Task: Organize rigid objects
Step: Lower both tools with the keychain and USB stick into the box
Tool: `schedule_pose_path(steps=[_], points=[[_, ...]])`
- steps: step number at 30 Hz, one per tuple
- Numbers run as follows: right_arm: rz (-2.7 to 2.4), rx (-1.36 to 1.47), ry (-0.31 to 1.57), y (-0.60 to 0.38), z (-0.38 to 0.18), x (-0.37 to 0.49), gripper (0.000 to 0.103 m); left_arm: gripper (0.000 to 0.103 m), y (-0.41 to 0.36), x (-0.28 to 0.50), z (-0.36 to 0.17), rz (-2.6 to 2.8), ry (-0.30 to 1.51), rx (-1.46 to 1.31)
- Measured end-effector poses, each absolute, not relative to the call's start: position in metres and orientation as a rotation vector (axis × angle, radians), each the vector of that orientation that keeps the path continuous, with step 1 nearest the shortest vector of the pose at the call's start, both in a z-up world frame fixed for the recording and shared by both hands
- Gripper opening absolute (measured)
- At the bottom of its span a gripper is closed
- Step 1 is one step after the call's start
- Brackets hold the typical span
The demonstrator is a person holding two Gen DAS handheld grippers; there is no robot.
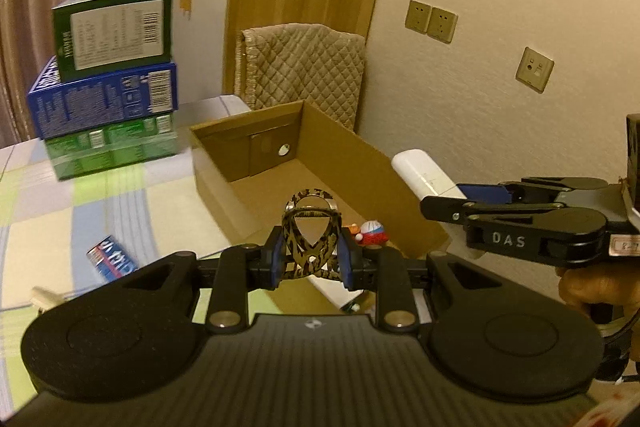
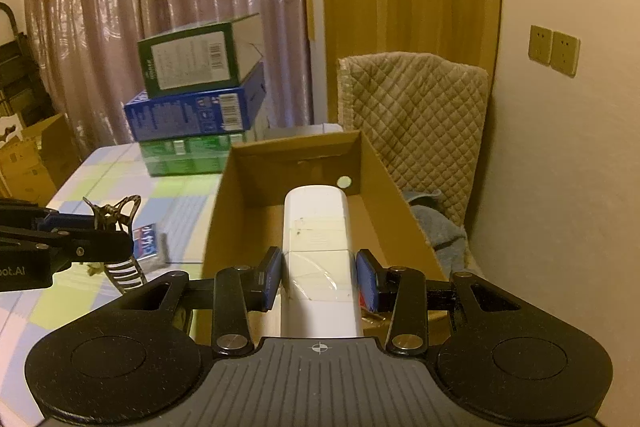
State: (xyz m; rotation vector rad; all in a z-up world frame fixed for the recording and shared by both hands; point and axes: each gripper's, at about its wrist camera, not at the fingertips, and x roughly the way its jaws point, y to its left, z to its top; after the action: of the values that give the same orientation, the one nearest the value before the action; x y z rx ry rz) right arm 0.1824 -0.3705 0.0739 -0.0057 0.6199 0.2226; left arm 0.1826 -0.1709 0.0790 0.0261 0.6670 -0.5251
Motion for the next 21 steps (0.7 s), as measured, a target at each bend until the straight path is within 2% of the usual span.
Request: schedule_pose_path(steps=[21], points=[[0.213, 0.060, 0.702, -0.400, 0.038, 0.264, 0.037, 0.023, -0.217, 0.280, 0.051, -0.548, 0.716, 0.103]])
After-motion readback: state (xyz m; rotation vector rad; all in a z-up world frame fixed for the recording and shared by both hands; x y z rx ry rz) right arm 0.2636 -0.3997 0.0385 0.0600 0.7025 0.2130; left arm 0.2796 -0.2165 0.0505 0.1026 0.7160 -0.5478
